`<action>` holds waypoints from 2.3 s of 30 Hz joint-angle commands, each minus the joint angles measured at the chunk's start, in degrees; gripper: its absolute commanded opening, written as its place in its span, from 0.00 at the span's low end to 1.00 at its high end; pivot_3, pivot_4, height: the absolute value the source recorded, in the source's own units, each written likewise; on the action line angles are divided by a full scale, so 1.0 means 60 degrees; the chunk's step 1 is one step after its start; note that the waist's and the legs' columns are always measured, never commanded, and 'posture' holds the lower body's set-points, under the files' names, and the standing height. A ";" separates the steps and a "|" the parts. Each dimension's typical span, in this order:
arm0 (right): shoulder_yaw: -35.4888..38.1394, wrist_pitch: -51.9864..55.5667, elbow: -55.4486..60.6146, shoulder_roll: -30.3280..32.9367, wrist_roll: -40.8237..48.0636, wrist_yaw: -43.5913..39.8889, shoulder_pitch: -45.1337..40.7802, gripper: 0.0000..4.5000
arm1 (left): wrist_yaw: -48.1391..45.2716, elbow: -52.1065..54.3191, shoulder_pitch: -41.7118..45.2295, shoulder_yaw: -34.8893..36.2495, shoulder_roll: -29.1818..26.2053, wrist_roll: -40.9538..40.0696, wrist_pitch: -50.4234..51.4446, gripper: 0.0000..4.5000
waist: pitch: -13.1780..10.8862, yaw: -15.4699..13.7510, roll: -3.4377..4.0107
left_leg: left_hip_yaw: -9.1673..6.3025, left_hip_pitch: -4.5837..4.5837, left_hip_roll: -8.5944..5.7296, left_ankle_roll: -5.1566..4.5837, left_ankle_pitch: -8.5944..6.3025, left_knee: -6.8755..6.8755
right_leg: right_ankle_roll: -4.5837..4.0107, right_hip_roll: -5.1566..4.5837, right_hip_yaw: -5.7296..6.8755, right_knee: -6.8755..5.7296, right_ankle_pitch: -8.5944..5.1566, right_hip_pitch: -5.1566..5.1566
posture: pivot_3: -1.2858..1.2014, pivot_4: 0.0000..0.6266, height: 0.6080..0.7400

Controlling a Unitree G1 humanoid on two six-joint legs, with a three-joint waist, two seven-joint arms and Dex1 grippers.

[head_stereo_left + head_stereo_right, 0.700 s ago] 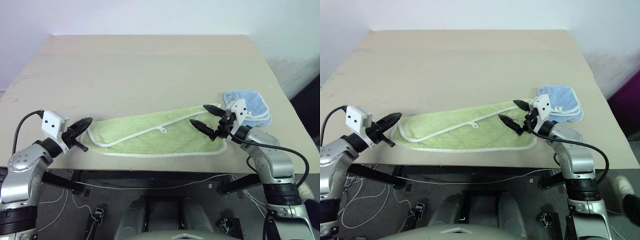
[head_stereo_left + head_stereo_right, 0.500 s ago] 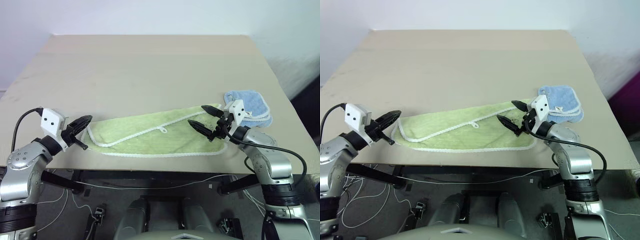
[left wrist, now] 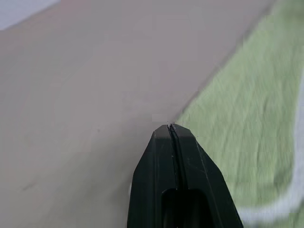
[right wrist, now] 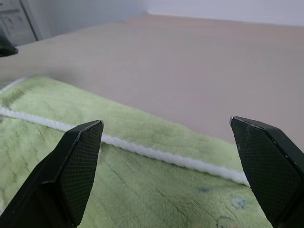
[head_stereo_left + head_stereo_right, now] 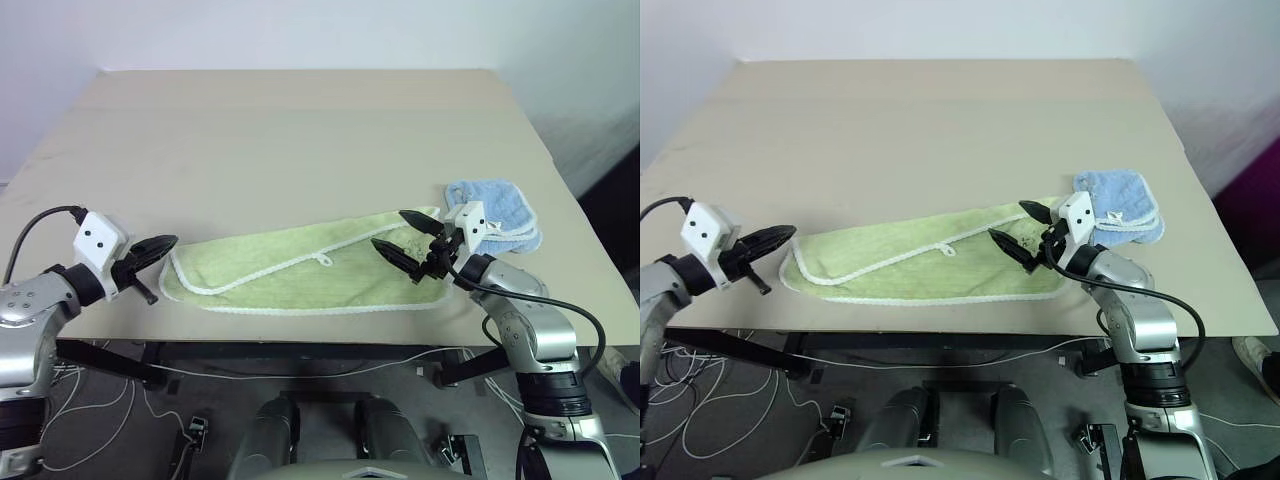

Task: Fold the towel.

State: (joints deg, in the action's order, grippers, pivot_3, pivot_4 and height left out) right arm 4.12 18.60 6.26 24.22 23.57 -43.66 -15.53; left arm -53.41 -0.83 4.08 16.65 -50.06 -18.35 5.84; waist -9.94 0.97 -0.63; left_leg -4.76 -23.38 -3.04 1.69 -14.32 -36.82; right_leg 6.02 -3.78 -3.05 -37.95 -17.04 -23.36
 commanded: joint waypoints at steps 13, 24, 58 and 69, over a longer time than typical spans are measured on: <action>-0.0455 -0.0872 -0.0201 -0.0965 -0.0218 0.0383 0.0039 1.00 | -0.5258 -0.3584 0.2565 -0.2018 -0.2258 0.1218 -0.3708 0.64 | -0.0011 -0.0008 0.0014 | 0.0000 -0.0001 -0.0001 0.0000 0.0000 0.0007 | -0.0001 0.0000 0.0005 0.0003 0.0000 -0.0002 | 0.52 0.24 1.00; -0.0397 -0.0851 0.0488 -0.1038 -0.0147 0.0940 0.0696 1.00 | -0.5286 -0.6269 0.5067 -0.3268 -0.1092 0.2321 -0.6982 0.71 | -0.0009 0.0019 0.0009 | 0.0003 -0.0004 -0.0006 -0.0004 0.0000 -0.0008 | 0.0003 0.0027 0.0010 -0.0010 0.0000 -0.0003 | 0.52 0.24 1.00; -0.0485 -0.0412 0.0974 -0.0936 0.0031 0.1161 0.0880 1.00 | -0.3981 -0.7464 0.5017 -0.4349 -0.0951 0.3319 -1.0294 0.35 | -0.0008 0.0019 0.0008 | 0.0002 -0.0004 -0.0005 -0.0010 -0.0002 -0.0027 | 0.0005 0.0035 0.0012 -0.0023 0.0000 0.0002 | 0.52 0.24 1.00; -0.0464 -0.0393 0.0978 -0.0902 0.0007 0.1146 0.0826 1.00 | -0.3853 -0.7365 0.5056 -0.4017 -0.0819 0.2522 -0.9011 0.01 | -0.0008 0.0027 0.0007 | 0.0001 -0.0004 -0.0005 -0.0010 -0.0002 -0.0030 | 0.0005 0.0037 0.0013 -0.0026 0.0000 0.0002 | 0.52 0.24 1.00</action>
State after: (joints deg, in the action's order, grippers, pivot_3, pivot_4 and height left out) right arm 0.96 16.57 9.37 18.61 22.80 -36.63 -9.66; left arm -76.98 -46.29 34.13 -9.79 -54.76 -0.51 -51.52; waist -9.99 1.14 -0.58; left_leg -4.75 -23.40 -3.07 1.62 -14.33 -37.01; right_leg 6.05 -3.56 -2.98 -38.11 -17.05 -23.34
